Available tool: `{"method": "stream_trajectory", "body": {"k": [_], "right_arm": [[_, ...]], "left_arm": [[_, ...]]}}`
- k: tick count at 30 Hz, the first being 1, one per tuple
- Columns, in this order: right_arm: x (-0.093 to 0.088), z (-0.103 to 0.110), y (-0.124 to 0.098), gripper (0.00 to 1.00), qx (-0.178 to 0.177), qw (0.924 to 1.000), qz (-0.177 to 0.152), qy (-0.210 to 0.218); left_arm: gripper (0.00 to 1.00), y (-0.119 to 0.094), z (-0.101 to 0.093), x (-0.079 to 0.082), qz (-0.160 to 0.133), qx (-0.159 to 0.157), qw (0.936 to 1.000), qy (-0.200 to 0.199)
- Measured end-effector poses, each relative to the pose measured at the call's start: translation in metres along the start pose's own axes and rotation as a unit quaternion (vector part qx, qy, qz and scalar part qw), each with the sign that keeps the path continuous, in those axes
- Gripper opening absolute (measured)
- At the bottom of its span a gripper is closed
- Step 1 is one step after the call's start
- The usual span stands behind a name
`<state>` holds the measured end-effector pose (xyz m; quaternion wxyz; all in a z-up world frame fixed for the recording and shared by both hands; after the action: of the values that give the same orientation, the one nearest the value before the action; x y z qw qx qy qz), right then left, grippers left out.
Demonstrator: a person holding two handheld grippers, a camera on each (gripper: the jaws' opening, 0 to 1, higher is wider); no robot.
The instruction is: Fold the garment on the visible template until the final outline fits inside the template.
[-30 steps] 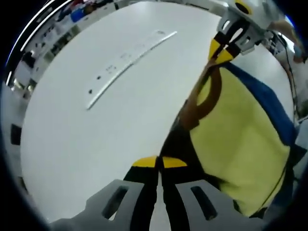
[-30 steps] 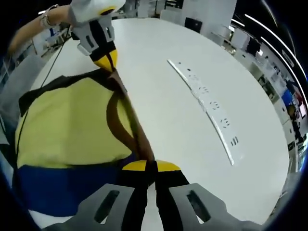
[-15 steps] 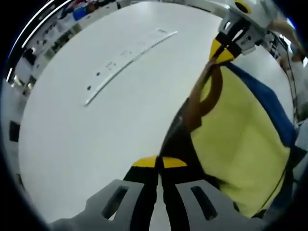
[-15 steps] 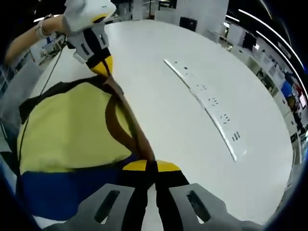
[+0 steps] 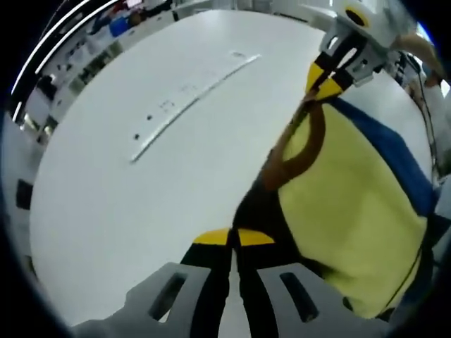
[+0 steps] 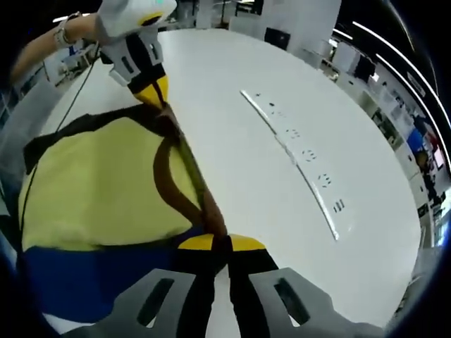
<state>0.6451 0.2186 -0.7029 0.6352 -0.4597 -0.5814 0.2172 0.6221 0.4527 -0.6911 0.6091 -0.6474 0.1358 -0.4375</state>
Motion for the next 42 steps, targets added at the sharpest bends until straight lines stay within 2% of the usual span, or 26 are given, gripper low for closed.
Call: {"method": "stream_trajectory", "body": {"k": [5,7,12,17,19,28,38,42], "right_arm": [[0.006,-0.004,-0.006,0.10,-0.018,0.9998,-0.007,-0.011],[0.010,-0.005,-0.010,0.10,-0.024,0.9995,-0.014,-0.011],[0.019,-0.008,-0.020,0.10,-0.045,0.9984,-0.033,-0.015],[0.026,-0.006,-0.028,0.11,-0.053,0.9976,-0.042,-0.017],[0.029,-0.003,-0.030,0.12,-0.051,0.9975,-0.047,-0.015],[0.035,0.014,-0.046,0.14,-0.045,0.9970,-0.061,-0.013],[0.037,0.034,-0.062,0.17,-0.039,0.9968,-0.068,-0.013],[0.038,0.041,-0.067,0.19,-0.040,0.9966,-0.072,-0.010]], "left_arm": [[0.00,-0.009,0.002,0.008,-0.024,0.020,0.9995,0.011],[0.00,-0.014,0.006,0.012,-0.041,0.042,0.9981,0.020],[0.00,-0.027,0.010,0.018,-0.061,0.061,0.9959,0.027],[0.00,-0.038,0.007,0.021,-0.067,0.068,0.9950,0.030],[0.00,-0.041,0.005,0.021,-0.067,0.075,0.9938,0.046],[0.01,-0.061,-0.003,0.022,-0.078,0.079,0.9929,0.042],[0.03,-0.081,-0.023,0.014,-0.067,0.048,0.9953,0.051],[0.04,-0.090,-0.029,0.012,-0.070,0.047,0.9950,0.053]]}}
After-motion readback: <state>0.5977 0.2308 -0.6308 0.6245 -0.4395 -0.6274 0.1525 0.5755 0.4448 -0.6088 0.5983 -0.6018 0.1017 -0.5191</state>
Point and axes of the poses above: the point that each gripper's makers call its tool centre point, and the gripper's own axes: y roughly forward along the fingers, z roughly to its left, x roughly out of its top, the point moved 7 cm from there along -y, roughly backward along the fingers, and after that the axes turned 3 degrees about x, right-handed, at the moved point
